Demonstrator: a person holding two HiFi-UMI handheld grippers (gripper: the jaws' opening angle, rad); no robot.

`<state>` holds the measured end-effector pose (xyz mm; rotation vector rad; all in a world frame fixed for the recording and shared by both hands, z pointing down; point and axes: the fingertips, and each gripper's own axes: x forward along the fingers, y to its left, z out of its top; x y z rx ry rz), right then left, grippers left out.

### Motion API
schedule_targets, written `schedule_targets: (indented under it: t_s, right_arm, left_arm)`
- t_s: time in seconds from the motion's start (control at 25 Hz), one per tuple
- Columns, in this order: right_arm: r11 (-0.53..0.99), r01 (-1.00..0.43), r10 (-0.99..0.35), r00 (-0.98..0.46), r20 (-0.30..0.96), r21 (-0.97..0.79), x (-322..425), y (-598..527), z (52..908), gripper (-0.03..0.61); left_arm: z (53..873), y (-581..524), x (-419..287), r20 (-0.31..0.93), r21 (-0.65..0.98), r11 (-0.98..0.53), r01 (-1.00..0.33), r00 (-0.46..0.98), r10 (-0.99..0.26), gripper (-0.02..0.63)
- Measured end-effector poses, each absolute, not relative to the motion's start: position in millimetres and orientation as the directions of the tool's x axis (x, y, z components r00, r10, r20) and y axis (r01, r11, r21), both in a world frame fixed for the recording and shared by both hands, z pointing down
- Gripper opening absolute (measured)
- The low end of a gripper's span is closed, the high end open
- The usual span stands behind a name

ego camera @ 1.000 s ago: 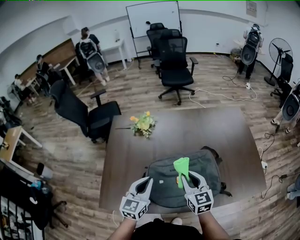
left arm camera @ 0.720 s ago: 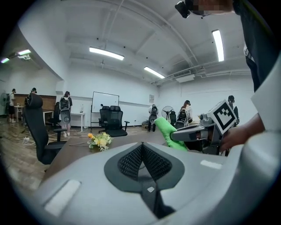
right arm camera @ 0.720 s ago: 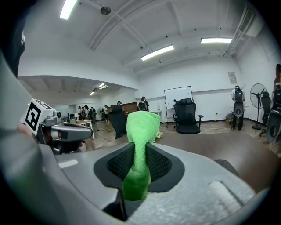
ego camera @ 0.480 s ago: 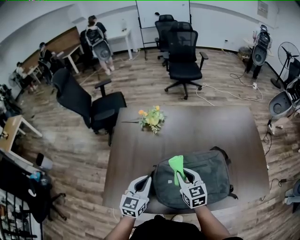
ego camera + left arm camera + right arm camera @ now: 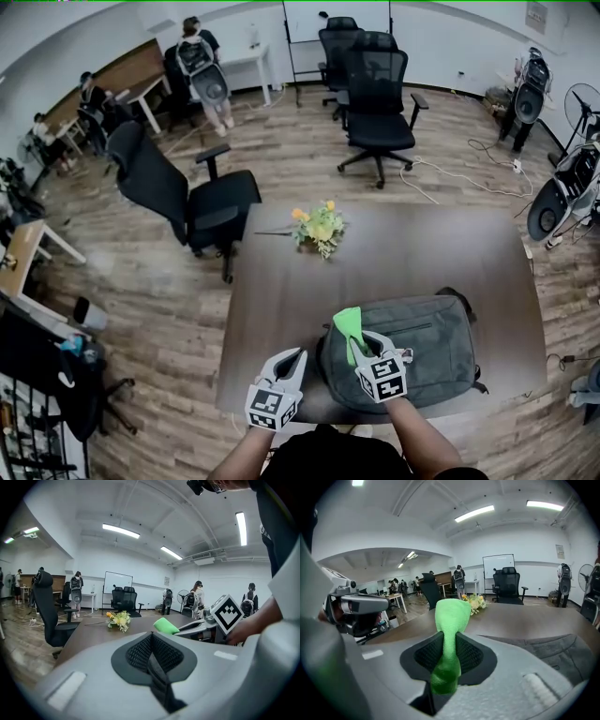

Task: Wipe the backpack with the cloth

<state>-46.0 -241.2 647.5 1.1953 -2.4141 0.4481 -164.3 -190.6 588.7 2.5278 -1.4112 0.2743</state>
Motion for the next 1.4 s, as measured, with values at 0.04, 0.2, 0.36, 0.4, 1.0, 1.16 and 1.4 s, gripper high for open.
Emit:
schedule_targets:
  t_s: [0.04, 0.2, 0.36, 0.4, 1.0, 1.16, 1.4]
  right_arm:
    - [0.581, -0.808, -0.673, -0.547, 0.497, -0.102, -49.6, -242.5, 651.4, 0.081]
    - [0.571, -0.816, -0.668, -0.527, 0.526, -0.092, -60.0, -245.6, 665.9, 0.081]
    - [0.56, -0.827, -0.679, -0.498, 0.539, -0.058, -65.7, -253.3, 672.1, 0.081]
    - [0.554, -0.831, -0.679, -0.487, 0.549, -0.053, -65.4, -254.7, 675.0, 0.081]
    - [0.489, -0.872, -0.689, -0.382, 0.616, 0.007, -0.4, -267.7, 688.5, 0.083]
    - [0.454, -0.891, -0.697, -0.347, 0.628, 0.012, 24.6, -270.6, 689.4, 0.083]
    - [0.416, -0.908, -0.697, -0.284, 0.658, 0.049, 64.6, -274.8, 695.1, 0.083]
  left_arm:
    - [590.4, -191.7, -167.1, 0.276, 0.109, -0.51, -0.853, 0.519, -0.809, 0.018]
    - [597.6, -193.1, -174.5, 0.286, 0.108, -0.527, -0.843, 0.534, -0.796, 0.018]
    - [598.2, -194.7, -172.2, 0.291, 0.115, -0.574, -0.811, 0.58, -0.761, 0.018]
    - [597.8, -195.6, -171.0, 0.293, 0.112, -0.584, -0.804, 0.589, -0.753, 0.018]
    - [601.0, -197.2, -140.3, 0.313, 0.13, -0.568, -0.812, 0.578, -0.754, 0.018]
    - [600.5, -197.1, -129.6, 0.314, 0.132, -0.567, -0.813, 0.577, -0.754, 0.018]
    - [606.9, -196.6, -113.9, 0.317, 0.138, -0.56, -0.817, 0.572, -0.756, 0.018]
